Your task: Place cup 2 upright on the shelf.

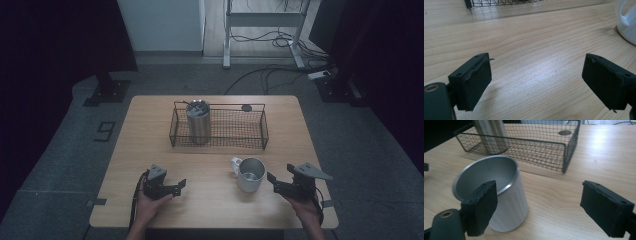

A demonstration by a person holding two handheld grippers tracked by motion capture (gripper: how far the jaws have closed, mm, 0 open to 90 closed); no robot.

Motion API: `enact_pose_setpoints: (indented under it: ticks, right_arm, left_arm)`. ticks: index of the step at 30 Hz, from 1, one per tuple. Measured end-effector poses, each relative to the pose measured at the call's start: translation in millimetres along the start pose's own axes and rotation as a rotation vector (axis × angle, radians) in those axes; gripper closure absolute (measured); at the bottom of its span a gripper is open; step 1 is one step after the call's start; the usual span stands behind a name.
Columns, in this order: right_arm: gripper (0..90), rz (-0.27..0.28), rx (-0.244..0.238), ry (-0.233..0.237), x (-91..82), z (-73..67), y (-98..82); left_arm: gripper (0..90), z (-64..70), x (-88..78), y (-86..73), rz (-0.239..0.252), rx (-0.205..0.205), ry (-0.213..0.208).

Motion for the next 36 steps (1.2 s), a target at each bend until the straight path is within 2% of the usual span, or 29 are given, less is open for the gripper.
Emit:
enact_pose_setpoints:
  ticks: [10, 27, 36]
  right_arm:
    - [12.9, 0.010, -0.023, 0.039, -2.4, -17.3, 3.9]
    - [9.5, -0.048, -0.064, 0.075, 14.8, -44.3, 3.5]
    - [2.3, -0.070, -0.073, 0.061, 25.2, -51.6, 2.0]
  left_arm:
    - [9.1, 1.8, 1.6, -1.0, -0.006, 0.006, 0.001]
    - [9.1, 0.8, 0.2, -1.1, -0.008, 0.004, 0.001]
    - [9.1, 2.5, 1.7, -1.5, -0.014, 0.007, 0.000]
Point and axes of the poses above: each handheld gripper's, and its own axes: x roughly forward along the jaws, y roughly out of its top, z roughly to its right, the point moved 4 cm from there along x, roughly forward along the jaws, and after that the axes turned 12 degrees about -z, right-handed, at the moved point
